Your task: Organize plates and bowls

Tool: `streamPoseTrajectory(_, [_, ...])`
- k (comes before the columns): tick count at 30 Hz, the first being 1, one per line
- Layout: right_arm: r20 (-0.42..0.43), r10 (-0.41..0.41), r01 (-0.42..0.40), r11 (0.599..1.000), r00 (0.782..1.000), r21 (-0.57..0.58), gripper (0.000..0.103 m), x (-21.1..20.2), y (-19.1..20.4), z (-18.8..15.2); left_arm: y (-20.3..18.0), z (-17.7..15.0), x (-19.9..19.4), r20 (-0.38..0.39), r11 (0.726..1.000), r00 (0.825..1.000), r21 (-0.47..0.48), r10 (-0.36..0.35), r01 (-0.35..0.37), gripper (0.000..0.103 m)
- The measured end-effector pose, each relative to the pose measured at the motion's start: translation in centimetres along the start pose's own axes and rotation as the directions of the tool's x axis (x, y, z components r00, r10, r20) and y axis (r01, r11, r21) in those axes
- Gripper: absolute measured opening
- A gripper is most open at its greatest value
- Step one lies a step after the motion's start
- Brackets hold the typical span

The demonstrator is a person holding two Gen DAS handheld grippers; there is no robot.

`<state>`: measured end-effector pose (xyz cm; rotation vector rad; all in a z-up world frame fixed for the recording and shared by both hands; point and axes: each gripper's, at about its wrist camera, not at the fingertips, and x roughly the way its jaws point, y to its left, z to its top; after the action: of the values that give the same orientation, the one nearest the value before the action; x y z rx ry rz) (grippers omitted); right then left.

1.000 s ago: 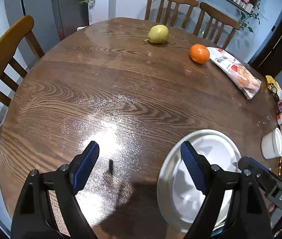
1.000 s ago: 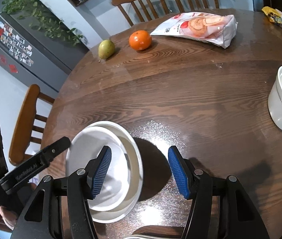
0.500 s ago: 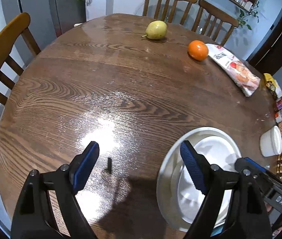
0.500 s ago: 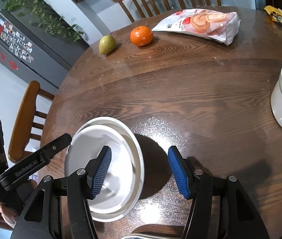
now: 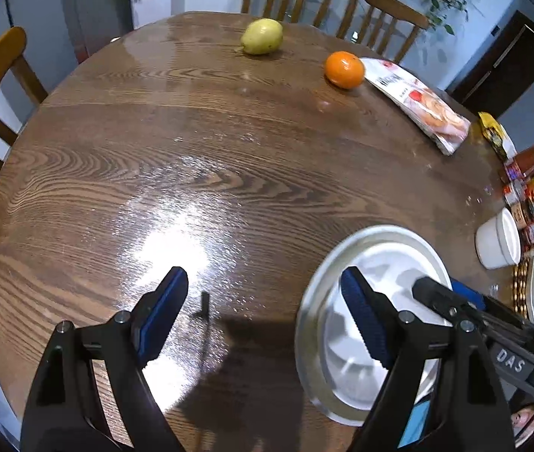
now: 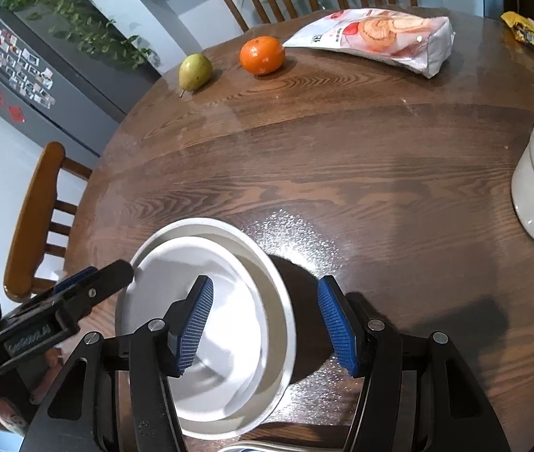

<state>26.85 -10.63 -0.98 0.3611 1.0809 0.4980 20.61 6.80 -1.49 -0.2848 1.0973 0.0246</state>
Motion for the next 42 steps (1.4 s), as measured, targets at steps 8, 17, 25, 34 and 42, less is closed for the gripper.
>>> streamPoseTrajectory(8, [0.013, -0.035, 0.035, 0.999, 0.999, -0.029, 0.03, 0.2, 0.0, 0.0, -1.8, -0.8, 0.9, -0.061, 0.995, 0.996, 0.069, -0.064, 0.068, 0.065])
streamPoseTrajectory(17, [0.023, -0.049, 0.049, 0.998, 0.999, -0.032, 0.024, -0.1, 0.0, 0.0, -4.0, -1.8, 1.4, -0.083, 0.983, 0.991, 0.144, -0.101, 0.112, 0.05])
streamPoseTrajectory(25, [0.051, -0.072, 0.073, 0.997, 0.996, -0.008, 0.024, -1.1, -1.1, 0.7, -4.9, -1.4, 1.4, -0.102, 0.982, 0.982, 0.088, -0.161, 0.17, 0.05])
streamPoseTrajectory(34, [0.081, -0.118, 0.115, 0.993, 0.99, 0.031, 0.025, -2.3, -2.9, 1.5, -7.6, -0.8, 2.5, -0.099, 0.983, 0.984, 0.088, -0.149, 0.158, 0.05])
streamPoseTrajectory(42, [0.055, -0.126, 0.123, 0.991, 0.991, 0.057, 0.027, -2.0, -4.4, 2.0, -8.9, -0.9, 3.1, -0.099, 0.982, 0.984, 0.101, -0.149, 0.159, 0.05])
